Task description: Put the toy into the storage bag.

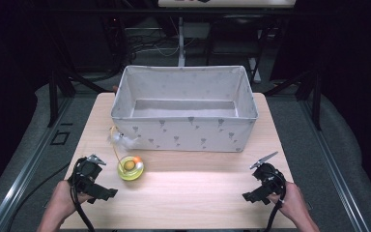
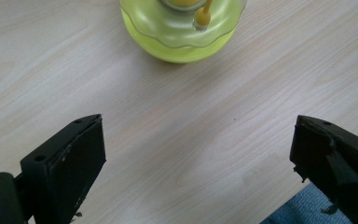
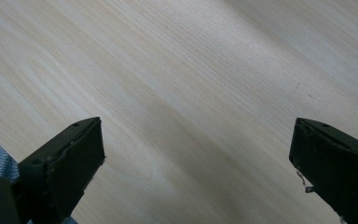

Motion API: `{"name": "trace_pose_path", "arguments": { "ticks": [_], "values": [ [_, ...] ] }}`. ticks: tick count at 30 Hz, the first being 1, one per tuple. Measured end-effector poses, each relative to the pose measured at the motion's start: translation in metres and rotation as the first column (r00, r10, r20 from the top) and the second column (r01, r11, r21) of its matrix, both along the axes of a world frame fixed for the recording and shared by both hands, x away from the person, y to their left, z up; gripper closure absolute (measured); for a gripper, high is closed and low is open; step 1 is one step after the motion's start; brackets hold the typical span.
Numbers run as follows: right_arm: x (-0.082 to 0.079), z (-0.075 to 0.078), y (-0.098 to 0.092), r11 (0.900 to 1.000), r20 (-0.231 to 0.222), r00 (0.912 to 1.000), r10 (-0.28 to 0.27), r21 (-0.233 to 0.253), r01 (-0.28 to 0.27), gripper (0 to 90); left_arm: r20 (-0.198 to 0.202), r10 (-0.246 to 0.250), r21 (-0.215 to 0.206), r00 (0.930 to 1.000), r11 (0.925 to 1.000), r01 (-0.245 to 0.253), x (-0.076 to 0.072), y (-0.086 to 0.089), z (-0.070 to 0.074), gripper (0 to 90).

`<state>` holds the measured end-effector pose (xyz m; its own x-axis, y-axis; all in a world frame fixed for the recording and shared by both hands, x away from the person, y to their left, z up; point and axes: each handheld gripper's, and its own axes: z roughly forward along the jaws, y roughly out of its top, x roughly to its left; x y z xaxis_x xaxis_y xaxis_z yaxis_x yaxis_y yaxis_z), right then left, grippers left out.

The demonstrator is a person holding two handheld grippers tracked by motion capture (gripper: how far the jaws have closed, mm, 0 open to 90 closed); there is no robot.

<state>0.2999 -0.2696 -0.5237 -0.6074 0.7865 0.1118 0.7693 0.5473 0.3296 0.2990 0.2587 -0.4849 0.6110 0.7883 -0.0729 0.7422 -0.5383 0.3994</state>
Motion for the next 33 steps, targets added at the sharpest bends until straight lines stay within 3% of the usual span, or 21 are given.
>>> {"name": "trace_pose_path", "arguments": {
  "ticks": [9,14,20,26,33],
  "values": [
    [0.001,0.002,-0.003,1.000,-0.009,1.0000,-0.004,-0.018,0.004,2.6,-0.038,-0.054,0.030,0.9978,0.9980,0.055,0.015,-0.003,0.023,1.7],
    [0.000,0.001,-0.002,1.000,0.001,1.0000,-0.007,0.004,0.007,2.0,-0.038,-0.096,0.028,0.9947,0.9949,0.097,0.026,-0.009,0.041,1.6],
    [0.000,0.001,-0.002,1.000,0.001,1.0000,-0.008,0.004,0.008,2.0,-0.063,-0.097,0.046,0.9933,0.9939,0.100,0.041,-0.016,0.051,2.3],
    [0.000,0.000,-0.001,1.000,0.011,0.9997,-0.021,0.020,0.021,2.0,-0.084,-0.113,0.049,0.9901,0.9919,0.117,0.051,-0.020,0.063,6.9],
    [0.000,0.000,-0.001,1.000,0.000,0.9999,-0.012,0.003,0.012,2.0,-0.071,-0.133,0.046,0.9885,0.9895,0.137,0.060,-0.027,0.081,15.7]
  ]
}}
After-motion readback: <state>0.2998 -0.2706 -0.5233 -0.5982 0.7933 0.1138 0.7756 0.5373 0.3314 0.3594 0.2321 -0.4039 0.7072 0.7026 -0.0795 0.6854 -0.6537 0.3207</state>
